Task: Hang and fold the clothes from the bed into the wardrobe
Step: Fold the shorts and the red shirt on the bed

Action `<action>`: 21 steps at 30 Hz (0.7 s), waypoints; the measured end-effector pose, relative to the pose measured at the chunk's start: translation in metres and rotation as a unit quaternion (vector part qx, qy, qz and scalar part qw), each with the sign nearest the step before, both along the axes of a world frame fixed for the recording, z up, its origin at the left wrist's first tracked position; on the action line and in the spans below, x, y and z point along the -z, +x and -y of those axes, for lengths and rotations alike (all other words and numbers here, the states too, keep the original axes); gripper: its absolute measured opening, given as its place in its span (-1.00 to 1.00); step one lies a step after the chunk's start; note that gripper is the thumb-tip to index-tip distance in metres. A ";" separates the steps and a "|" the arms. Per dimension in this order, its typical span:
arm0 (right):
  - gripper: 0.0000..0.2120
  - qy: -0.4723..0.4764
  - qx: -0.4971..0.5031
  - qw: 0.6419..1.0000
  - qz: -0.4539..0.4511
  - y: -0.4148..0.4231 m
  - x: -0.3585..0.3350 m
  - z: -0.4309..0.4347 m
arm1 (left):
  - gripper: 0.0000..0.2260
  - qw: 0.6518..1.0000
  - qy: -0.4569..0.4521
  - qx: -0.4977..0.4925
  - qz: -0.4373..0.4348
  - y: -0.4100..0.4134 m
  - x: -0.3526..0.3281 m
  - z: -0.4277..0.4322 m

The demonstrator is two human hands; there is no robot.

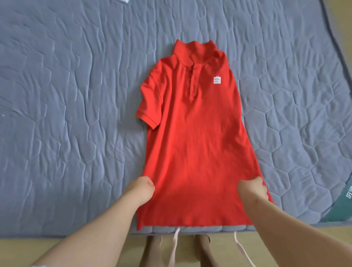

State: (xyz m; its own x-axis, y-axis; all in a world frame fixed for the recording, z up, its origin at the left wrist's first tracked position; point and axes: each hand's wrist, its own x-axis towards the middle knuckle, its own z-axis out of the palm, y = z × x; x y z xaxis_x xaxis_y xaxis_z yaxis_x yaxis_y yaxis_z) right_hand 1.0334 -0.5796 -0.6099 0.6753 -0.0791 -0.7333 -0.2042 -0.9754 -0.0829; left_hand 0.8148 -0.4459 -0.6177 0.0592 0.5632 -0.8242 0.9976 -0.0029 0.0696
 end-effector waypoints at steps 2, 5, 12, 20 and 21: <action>-0.54 0.044 -0.005 0.999 0.009 -0.008 -0.002 -0.028 | -0.83 0.995 0.004 -0.080 0.064 0.006 0.000 -0.022; -0.57 0.086 -0.049 0.995 0.000 -0.026 -0.002 -0.071 | -0.86 0.953 -0.009 -0.245 0.176 0.012 0.006 -0.061; -0.59 0.150 -0.144 0.977 -0.052 -0.071 0.022 -0.161 | -0.77 0.854 -0.051 -0.438 0.276 0.033 0.042 -0.136; -0.68 0.209 -0.060 0.976 0.001 -0.082 0.058 -0.201 | -0.59 0.763 -0.002 -0.563 0.319 0.073 0.087 -0.199; -0.68 0.214 -0.069 0.975 -0.001 -0.083 0.060 -0.204 | -0.62 0.775 0.018 -0.544 0.320 0.071 0.086 -0.209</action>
